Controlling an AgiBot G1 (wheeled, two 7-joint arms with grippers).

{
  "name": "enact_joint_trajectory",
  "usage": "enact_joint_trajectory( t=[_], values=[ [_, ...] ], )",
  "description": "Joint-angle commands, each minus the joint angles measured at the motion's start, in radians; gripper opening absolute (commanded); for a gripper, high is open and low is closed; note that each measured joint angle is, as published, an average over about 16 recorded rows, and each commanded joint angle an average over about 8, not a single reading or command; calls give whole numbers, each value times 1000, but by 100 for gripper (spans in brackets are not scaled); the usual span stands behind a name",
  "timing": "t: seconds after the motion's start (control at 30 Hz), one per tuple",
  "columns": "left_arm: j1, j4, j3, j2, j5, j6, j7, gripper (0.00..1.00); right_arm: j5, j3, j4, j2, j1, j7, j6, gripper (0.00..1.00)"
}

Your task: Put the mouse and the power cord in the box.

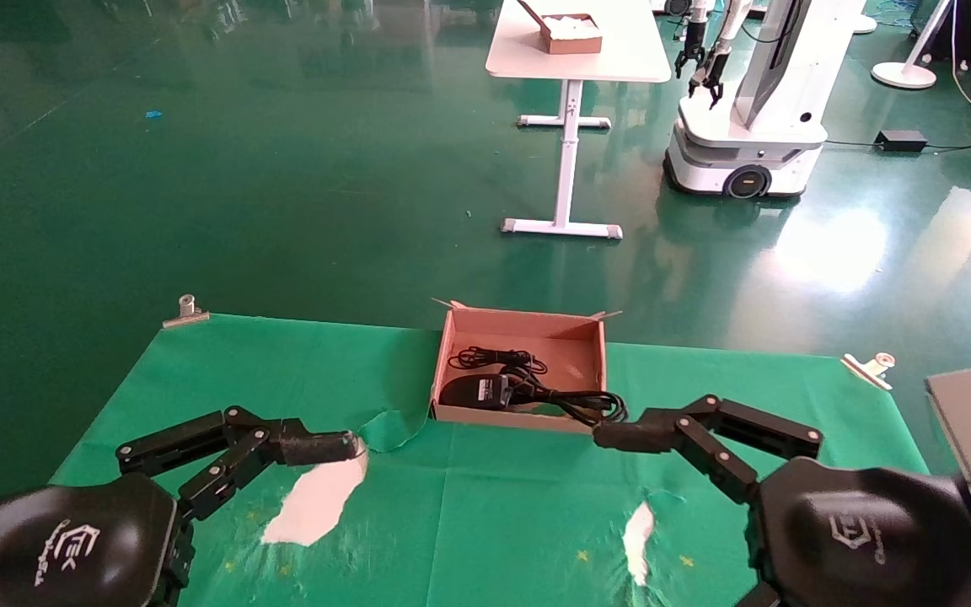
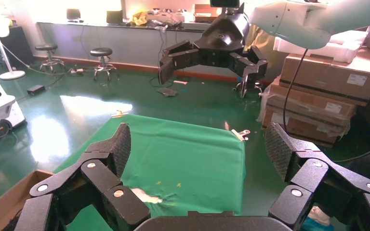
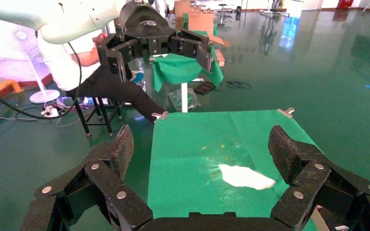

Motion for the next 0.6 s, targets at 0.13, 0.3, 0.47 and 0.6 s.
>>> enact_joint_trajectory(
  t=[0.13,0.3,0.47,0.6],
  values=[
    [14,-12,-19,-9,-15,17,-3,100,1,0,0,1,-1,0,0,100],
    [6,-6,-9,-4,-7,8,-2,100,0,0,0,0,0,0,0,100],
    [2,-1,-2,-1,-2,1,-1,100,-1,0,0,0,0,0,0,100],
    [-1,2,2,1,1,-2,0,100,-1,-1,-1,0,0,0,0,100]
  ],
)
